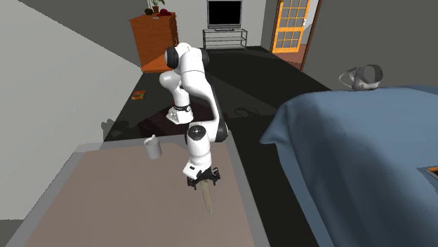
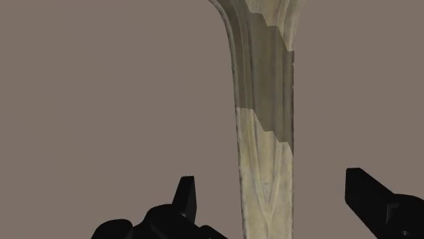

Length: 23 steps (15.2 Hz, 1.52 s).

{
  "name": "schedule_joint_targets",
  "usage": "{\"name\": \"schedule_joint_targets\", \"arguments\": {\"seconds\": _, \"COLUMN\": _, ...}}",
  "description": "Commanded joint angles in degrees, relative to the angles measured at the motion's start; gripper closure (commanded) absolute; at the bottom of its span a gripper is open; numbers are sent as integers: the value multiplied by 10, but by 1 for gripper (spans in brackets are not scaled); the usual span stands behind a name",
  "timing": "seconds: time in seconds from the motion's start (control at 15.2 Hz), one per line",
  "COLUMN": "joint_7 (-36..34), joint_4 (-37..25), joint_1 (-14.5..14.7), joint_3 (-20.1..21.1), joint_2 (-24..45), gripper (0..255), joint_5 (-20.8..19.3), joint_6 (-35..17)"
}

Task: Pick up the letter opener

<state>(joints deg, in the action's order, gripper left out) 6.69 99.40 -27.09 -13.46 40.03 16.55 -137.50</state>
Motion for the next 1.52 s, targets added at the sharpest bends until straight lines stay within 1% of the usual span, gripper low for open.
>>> {"name": "schedule_joint_targets", "arguments": {"seconds": 0.0, "joint_7": 1, "joint_4": -1, "joint_1": -1, "joint_3": 1, "joint_2": 5, "gripper": 0, "joint_5": 2, "joint_6": -4}}
{"name": "schedule_joint_targets", "arguments": {"seconds": 0.07, "joint_7": 1, "joint_4": -4, "joint_1": -1, "joint_3": 1, "joint_2": 7, "gripper": 255, "joint_5": 2, "joint_6": -3}}
{"name": "schedule_joint_targets", "arguments": {"seconds": 0.26, "joint_7": 0, "joint_4": -6, "joint_1": -1, "joint_3": 2, "joint_2": 10, "gripper": 255, "joint_5": 2, "joint_6": -4}}
{"name": "schedule_joint_targets", "arguments": {"seconds": 0.59, "joint_7": 2, "joint_4": 8, "joint_1": 0, "joint_3": 3, "joint_2": 6, "gripper": 255, "joint_5": 3, "joint_6": -13}}
{"name": "schedule_joint_targets", "arguments": {"seconds": 0.66, "joint_7": 1, "joint_4": -1, "joint_1": -1, "joint_3": 1, "joint_2": 5, "gripper": 255, "joint_5": 2, "joint_6": -4}}
{"name": "schedule_joint_targets", "arguments": {"seconds": 1.45, "joint_7": -14, "joint_4": 4, "joint_1": 11, "joint_3": -16, "joint_2": -59, "gripper": 255, "joint_5": -19, "joint_6": 55}}
